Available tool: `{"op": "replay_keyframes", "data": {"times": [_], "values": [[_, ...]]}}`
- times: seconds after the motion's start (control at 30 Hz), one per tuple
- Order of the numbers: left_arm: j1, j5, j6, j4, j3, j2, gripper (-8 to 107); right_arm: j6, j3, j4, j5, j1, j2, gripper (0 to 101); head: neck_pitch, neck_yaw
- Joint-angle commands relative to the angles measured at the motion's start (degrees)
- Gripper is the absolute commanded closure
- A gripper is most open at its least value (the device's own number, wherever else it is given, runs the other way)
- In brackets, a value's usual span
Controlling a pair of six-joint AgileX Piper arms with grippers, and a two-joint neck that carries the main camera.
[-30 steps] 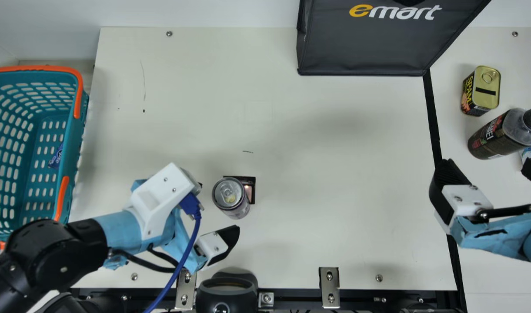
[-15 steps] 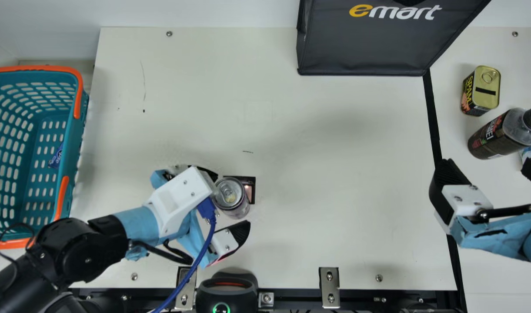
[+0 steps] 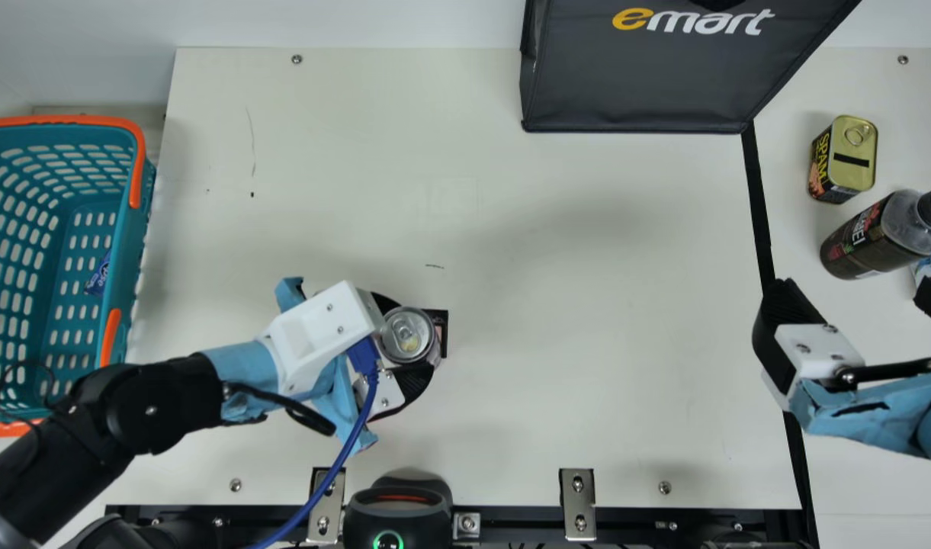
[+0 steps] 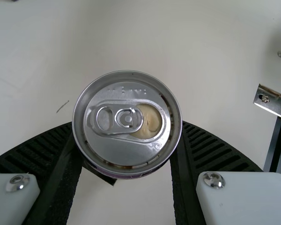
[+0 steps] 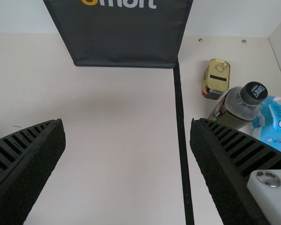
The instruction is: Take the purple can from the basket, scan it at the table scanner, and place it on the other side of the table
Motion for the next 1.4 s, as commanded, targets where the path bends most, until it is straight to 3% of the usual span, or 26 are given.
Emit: {"op": "replay_keyframes", "data": {"times": [0.0,0.03,0.23,0.5,0.8,1.1,1.37], "values": [[0.35,0.03,4.36,-2.75,-0.45,0.73,102,0.00,0.00,0.00,0.00,0.00,0.00,6,-1.66,0.18],[0.46,-0.07,5.23,-3.68,-0.75,1.20,107,0.00,0.00,0.00,0.00,0.00,0.00,6,-1.66,0.18],[-0.87,-2.40,7.11,-7.76,-3.44,4.69,107,0.00,0.00,0.00,0.00,0.00,0.00,6,-1.66,0.18],[-6.52,-8.37,1.77,-8.08,-8.57,10.45,107,0.00,0.00,0.00,-0.06,0.00,0.00,6,-1.66,0.18],[-12.04,-14.43,-9.76,-1.68,-14.18,17.22,107,0.00,0.00,0.00,-0.06,0.00,0.00,6,-1.66,0.18],[-14.35,-15.94,-22.57,8.81,-17.88,21.54,107,0.00,0.00,0.00,-0.06,0.00,0.00,6,-1.66,0.18],[-15.02,-14.78,-31.95,17.04,-20.36,22.90,80,0.00,0.00,0.00,-0.06,0.00,0.00,6,-1.66,0.18]]}}
